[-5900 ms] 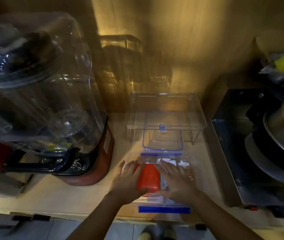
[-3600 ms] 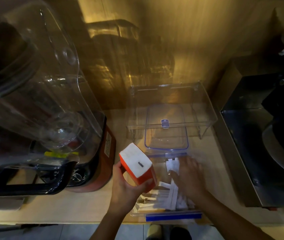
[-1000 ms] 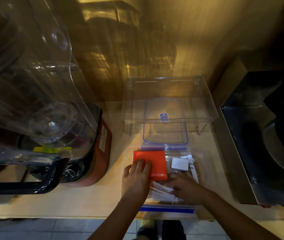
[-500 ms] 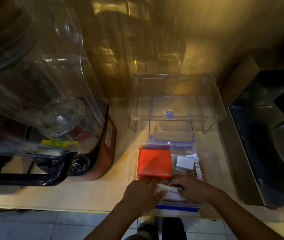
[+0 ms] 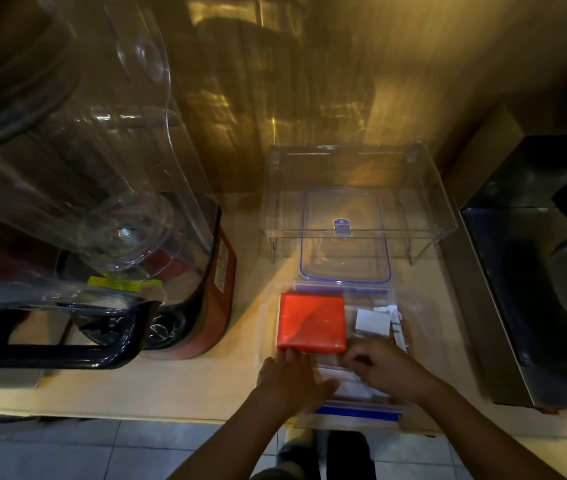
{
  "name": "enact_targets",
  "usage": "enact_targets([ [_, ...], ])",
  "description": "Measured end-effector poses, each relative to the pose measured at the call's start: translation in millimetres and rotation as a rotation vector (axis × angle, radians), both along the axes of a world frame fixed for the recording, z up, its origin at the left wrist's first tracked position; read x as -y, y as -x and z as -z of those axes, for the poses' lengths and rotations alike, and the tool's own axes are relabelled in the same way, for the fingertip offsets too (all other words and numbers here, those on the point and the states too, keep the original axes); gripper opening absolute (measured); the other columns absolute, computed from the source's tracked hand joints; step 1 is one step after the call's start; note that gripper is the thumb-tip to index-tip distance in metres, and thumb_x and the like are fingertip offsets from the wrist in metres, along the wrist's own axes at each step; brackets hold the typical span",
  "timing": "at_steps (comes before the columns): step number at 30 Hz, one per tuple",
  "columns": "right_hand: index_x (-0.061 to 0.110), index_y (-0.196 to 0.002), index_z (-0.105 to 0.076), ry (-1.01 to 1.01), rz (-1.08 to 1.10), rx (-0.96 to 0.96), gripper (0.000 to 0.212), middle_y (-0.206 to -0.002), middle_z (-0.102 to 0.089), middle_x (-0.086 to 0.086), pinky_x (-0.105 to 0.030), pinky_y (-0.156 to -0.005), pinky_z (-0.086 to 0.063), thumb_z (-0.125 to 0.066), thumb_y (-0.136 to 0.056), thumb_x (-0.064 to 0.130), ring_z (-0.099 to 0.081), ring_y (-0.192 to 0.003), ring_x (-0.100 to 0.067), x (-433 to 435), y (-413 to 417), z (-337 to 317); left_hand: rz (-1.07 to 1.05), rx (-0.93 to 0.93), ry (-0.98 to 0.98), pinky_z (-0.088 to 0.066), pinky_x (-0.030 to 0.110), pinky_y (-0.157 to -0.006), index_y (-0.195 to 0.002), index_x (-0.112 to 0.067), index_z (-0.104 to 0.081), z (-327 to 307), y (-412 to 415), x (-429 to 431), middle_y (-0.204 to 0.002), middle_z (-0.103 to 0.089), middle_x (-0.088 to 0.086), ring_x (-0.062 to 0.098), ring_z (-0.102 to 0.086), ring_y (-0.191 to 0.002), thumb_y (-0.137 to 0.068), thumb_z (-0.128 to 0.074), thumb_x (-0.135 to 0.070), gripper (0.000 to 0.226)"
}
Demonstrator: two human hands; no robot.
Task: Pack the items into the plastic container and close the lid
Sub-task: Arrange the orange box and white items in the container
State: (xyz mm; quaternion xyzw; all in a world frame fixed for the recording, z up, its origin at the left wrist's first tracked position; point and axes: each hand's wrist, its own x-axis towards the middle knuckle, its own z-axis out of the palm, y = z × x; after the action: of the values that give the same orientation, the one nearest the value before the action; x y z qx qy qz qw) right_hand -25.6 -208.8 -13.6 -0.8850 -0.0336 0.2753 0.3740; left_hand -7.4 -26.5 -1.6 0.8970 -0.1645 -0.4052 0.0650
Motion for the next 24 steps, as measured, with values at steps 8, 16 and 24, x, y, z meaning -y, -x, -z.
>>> enact_targets([
  [8, 0.033, -0.08, -0.052, -0.234, 0.563, 0.051, 0.016, -0.079, -0.059, 0.014, -0.016, -0.061, -0.041, -0.067, -0.083, 0.03, -0.056, -0.076, 0.0, -13, -11, -6, 0.021, 0.032, 0.175, -0.048, 0.031, -0.087, -0.124, -0.024, -0.051, -13, -1, -15, -0.127, -0.057, 0.004, 0.02, -0.057, -0.111, -0.092, -0.045, -0.047, 0.04],
  [16, 0.034, -0.088, -0.061, -0.41, 0.618, -0.125, 0.013, -0.092, -0.067, 0.005, -0.041, -0.079, -0.059, -0.061, -0.088, 0.021, -0.069, -0.086, -0.017, -25, -13, -3, -0.001, 0.742, 0.311, -0.043, 0.05, -0.1, -0.122, -0.012, -0.057, -10, -11, -38, -0.127, -0.062, 0.013, 0.034, -0.057, -0.118, -0.083, -0.066, -0.029, 0.043],
  [24, 0.024, -0.116, -0.058, -0.277, 0.507, -0.122, 0.024, -0.098, -0.066, 0.007, -0.037, -0.089, -0.055, -0.053, -0.093, 0.021, -0.064, -0.092, -0.012, -36, -12, -7, 0.138, 0.61, 0.157, 0.023, 0.041, -0.109, -0.148, -0.024, -0.012, 11, -14, -44, -0.159, -0.007, 0.002, 0.021, 0.028, -0.137, -0.095, -0.027, -0.049, 0.06],
])
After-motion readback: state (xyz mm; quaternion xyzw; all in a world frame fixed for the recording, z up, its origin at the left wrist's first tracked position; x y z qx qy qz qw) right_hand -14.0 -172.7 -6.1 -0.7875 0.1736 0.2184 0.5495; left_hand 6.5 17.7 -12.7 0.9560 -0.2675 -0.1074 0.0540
